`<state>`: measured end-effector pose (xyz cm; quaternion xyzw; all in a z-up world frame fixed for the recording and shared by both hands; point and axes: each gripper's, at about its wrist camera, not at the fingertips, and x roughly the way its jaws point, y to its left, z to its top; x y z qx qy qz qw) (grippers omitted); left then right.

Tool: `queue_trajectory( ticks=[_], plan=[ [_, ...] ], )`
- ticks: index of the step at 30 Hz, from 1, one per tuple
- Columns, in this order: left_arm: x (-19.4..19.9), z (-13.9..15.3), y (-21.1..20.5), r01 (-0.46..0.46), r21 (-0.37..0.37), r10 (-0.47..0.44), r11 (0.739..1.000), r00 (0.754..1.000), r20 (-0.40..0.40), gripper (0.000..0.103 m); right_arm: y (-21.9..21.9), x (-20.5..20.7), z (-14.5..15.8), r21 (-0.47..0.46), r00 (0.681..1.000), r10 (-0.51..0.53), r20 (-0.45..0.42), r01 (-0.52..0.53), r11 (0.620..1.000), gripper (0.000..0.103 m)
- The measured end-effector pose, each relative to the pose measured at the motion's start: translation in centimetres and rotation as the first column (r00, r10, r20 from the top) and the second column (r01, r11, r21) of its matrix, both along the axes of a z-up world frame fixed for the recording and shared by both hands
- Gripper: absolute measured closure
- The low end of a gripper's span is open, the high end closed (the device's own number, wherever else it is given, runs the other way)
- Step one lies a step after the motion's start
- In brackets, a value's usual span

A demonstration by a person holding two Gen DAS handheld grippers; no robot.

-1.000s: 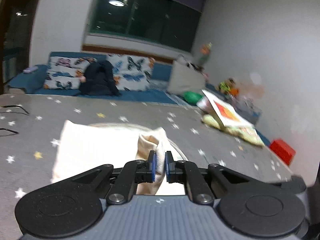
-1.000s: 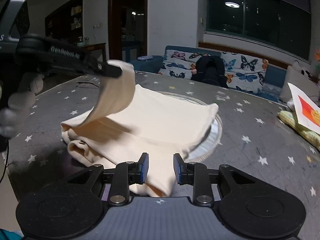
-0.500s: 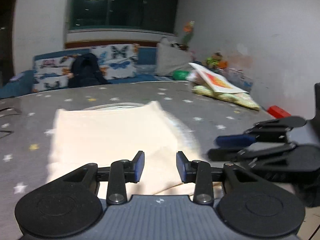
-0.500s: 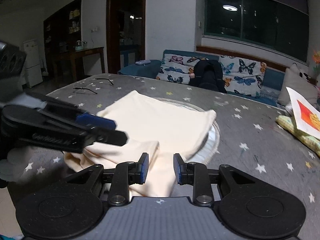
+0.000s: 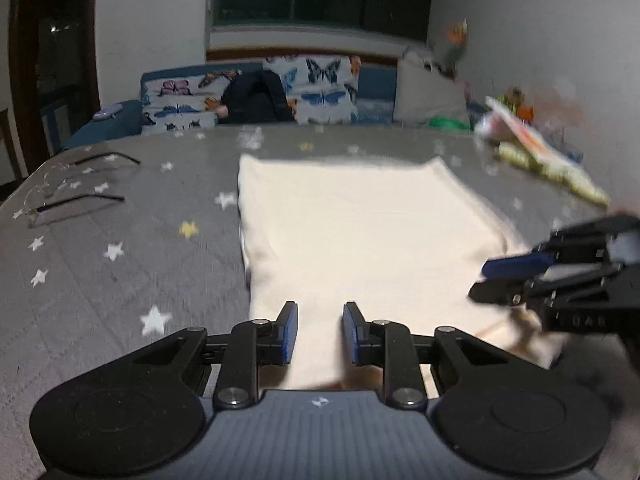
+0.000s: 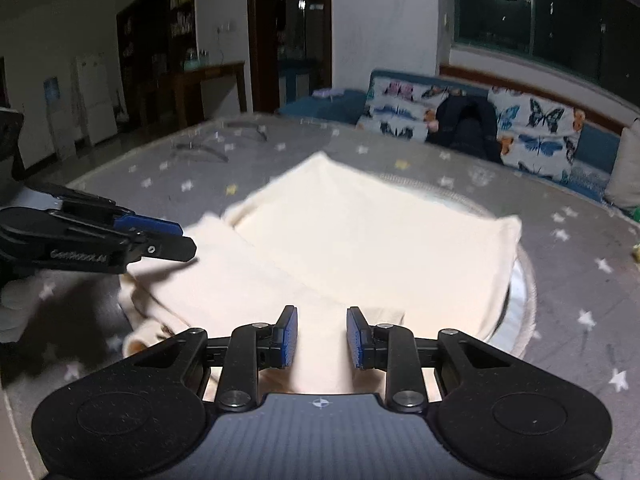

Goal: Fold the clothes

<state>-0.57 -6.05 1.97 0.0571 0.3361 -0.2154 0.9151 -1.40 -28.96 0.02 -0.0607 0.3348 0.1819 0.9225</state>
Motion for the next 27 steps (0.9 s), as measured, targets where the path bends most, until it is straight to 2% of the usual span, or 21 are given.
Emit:
queue_trajectory(
  ticks=[3, 11, 14, 17, 20, 23, 27],
  plan=[
    [-0.5, 0.0, 0.0, 0.02, 0.024, -0.021, 0.999, 0.999, 0.027, 0.077, -0.2, -0.3, -0.7, -0.009, 1.0, -0.002, -0.012, 0.002, 1.0, 0.074],
    [-2.4, 0.5, -1.1, 0.099, 0.078, -0.104, 0.992, 0.992, 0.072, 0.077, -0.2, -2.1, 0.4, -0.076, 0.999, 0.041, 0.01, -0.041, 0.996, 0.069],
    [-3.2, 0.5, -1.3, 0.112, 0.104, -0.12, 0.988, 0.99, 0.077, 0.077, -0.7, -2.0, 0.5, -0.054, 1.0, 0.018, 0.0, -0.018, 0.998, 0.067],
    [-4.0, 1.0, -1.4, 0.123, 0.124, -0.136, 0.985, 0.986, 0.099, 0.069, -0.9, -2.4, 1.1, -0.036, 1.0, 0.012, 0.012, -0.012, 0.999, 0.065],
    [-4.4, 1.3, -1.4, 0.132, 0.136, -0.147, 0.982, 0.983, 0.11, 0.068, -0.9, -2.7, 1.2, -0.028, 1.0, 0.013, 0.016, -0.013, 1.0, 0.06],
    [-5.4, 1.3, -1.6, 0.173, 0.183, -0.197, 0.968, 0.973, 0.124, 0.068, -1.1, -2.9, 1.0, -0.022, 1.0, -0.002, 0.012, 0.003, 1.0, 0.059],
    [-7.4, 1.4, -1.7, 0.248, 0.254, -0.293, 0.935, 0.943, 0.16, 0.068, -1.5, -3.8, 1.7, -0.035, 1.0, 0.001, 0.027, 0.0, 0.999, 0.057]
  ],
)
